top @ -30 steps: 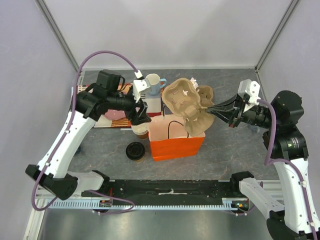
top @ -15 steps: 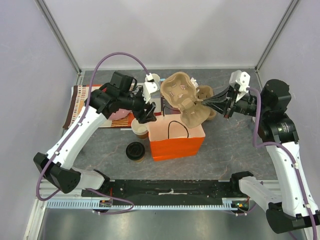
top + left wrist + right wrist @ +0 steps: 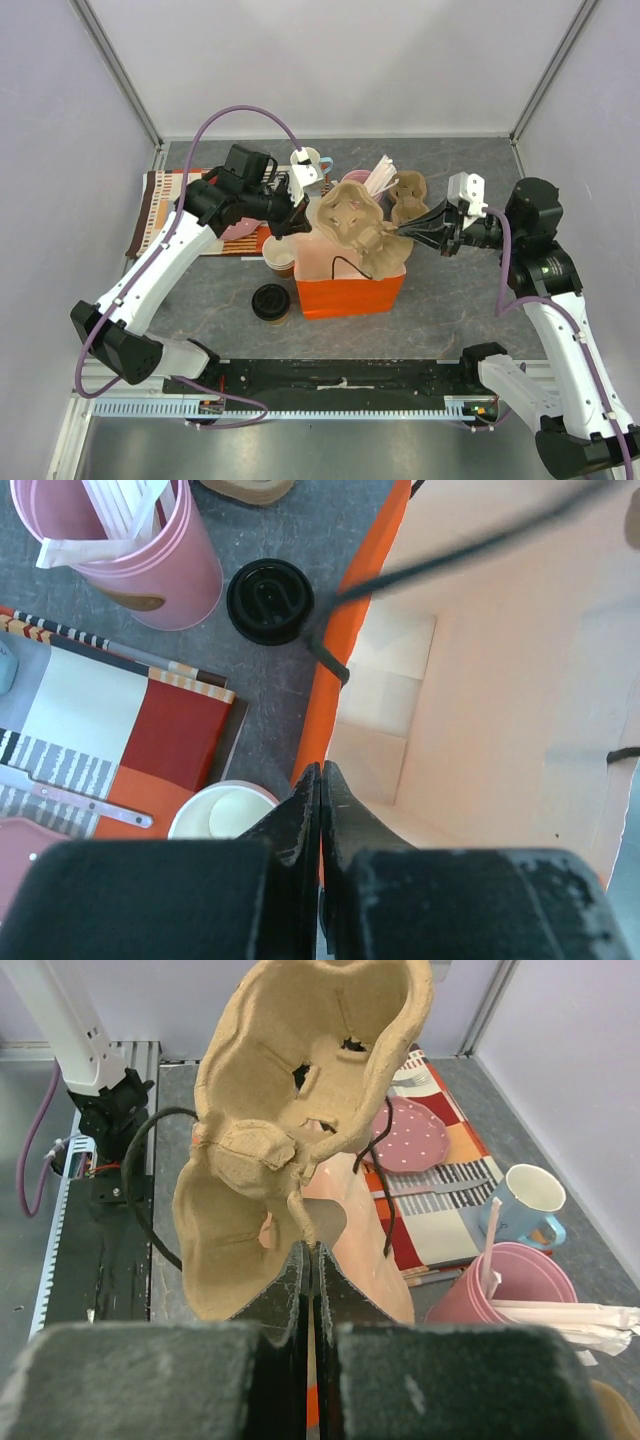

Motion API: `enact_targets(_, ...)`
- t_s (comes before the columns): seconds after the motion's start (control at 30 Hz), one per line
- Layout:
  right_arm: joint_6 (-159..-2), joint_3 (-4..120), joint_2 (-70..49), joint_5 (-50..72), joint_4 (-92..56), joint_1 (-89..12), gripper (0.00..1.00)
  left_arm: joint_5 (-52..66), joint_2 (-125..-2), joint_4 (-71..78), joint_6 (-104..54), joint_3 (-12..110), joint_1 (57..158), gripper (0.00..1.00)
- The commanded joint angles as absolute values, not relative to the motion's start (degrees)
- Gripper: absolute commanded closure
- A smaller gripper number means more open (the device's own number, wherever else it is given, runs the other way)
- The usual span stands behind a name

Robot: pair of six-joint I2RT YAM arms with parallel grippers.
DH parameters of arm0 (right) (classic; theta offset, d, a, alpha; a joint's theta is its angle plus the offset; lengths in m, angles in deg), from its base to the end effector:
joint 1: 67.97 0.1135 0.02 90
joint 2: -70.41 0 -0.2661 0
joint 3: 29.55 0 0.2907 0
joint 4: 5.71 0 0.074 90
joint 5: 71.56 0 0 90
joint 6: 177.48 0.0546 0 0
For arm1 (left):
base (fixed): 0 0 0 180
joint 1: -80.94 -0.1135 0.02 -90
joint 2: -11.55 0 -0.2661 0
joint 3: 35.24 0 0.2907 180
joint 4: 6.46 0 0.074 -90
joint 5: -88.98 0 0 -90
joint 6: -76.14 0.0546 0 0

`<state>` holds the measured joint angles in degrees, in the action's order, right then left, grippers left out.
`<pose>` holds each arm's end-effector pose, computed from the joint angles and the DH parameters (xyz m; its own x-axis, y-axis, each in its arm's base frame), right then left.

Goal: Pack the takeout coffee

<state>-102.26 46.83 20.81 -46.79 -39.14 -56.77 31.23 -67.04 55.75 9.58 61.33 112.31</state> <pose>0.1898 0.0881 0.4359 0.1366 -0.0819 -0.9872 -0.9631 0.2223 -0.1517 0.2666 -0.1966 0.3802 -0.2414 0.5412 -0.8055 0.9404 0.3355 -0.0565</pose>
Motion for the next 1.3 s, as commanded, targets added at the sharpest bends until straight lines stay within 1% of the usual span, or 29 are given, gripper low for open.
enact_targets(0.0,-105.3,44.9,20.6,-49.1,-36.8,-56.0,1.0,33.8,-66.4,53.0,7.9,61.3,112.6,0.98)
enact_targets(0.1,-105.4,44.7,20.1,-49.9,-37.4,-55.6,1.0,34.1,-66.2,53.1,7.1,61.4,112.6,0.98)
enact_targets(0.17,-106.7,44.7,20.0,-48.1,-38.4,-55.1,1.0,34.2,-66.2,52.9,5.8,61.8,112.6,0.98)
enact_targets(0.2,-108.4,44.8,19.9,-46.8,-41.6,-54.5,1.0,34.0,-66.1,52.9,5.3,61.9,112.6,0.98)
enact_targets(0.27,-113.5,46.4,19.2,-40.9,-47.0,-53.1,1.0,34.2,-65.7,53.1,4.2,62.5,112.6,0.98)
enact_targets(0.3,-119.1,47.2,18.7,-38.5,-53.1,-51.1,1.0,35.0,-65.3,53.0,4.2,62.5,112.6,0.98)
enact_targets(0.37,-122.0,49.2,16.7,-31.8,-57.9,-48.4,1.0,35.5,-65.3,53.0,3.8,62.5,112.6,0.98)
enact_targets(0.5,-124.9,52.8,12.1,-24.5,-65.9,-41.0,1.0,37.6,-65.7,53.0,3.5,61.9,112.7,0.98)
enact_targets(0.7,-126.7,57.0,8.9,-17.1,-69.7,-36.8,1.0,36.1,-65.1,53.5,4.9,62.4,112.7,0.98)
enact_targets(0.8,-126.2,59.3,7.2,-12.1,-71.7,-35.1,1.0,34.8,-65.1,54.1,6.2,62.9,112.6,0.98)
enact_targets(0.83,-126.0,60.7,6.6,-8.5,-72.0,-34.6,1.0,34.6,-65.1,54.4,6.4,62.9,112.7,0.98)
enact_targets(0.93,-126.1,63.0,4.9,-4.8,-73.6,-32.2,1.0,35.2,-65.2,54.8,7.0,62.8,112.7,0.98)
enact_targets(1.03,-127.8,65.0,1.6,-1.8,-75.9,-27.9,1.0,36.2,-65.4,54.7,6.9,62.9,112.8,0.98)
enact_targets(1.07,-128.0,65.4,0.8,0.4,-76.9,-25.1,1.0,36.2,-65.7,54.5,6.7,63.0,112.9,0.98)
enact_targets(1.17,-131.1,66.4,-1.4,1.9,-78.4,-21.3,1.0,36.2,-66.0,54.1,6.5,63.6,113.1,0.98)
enact_targets(1.27,-133.4,66.6,-1.6,2.7,-78.5,-20.0,1.0,35.6,-65.9,54.4,8.0,63.8,113.1,0.98)
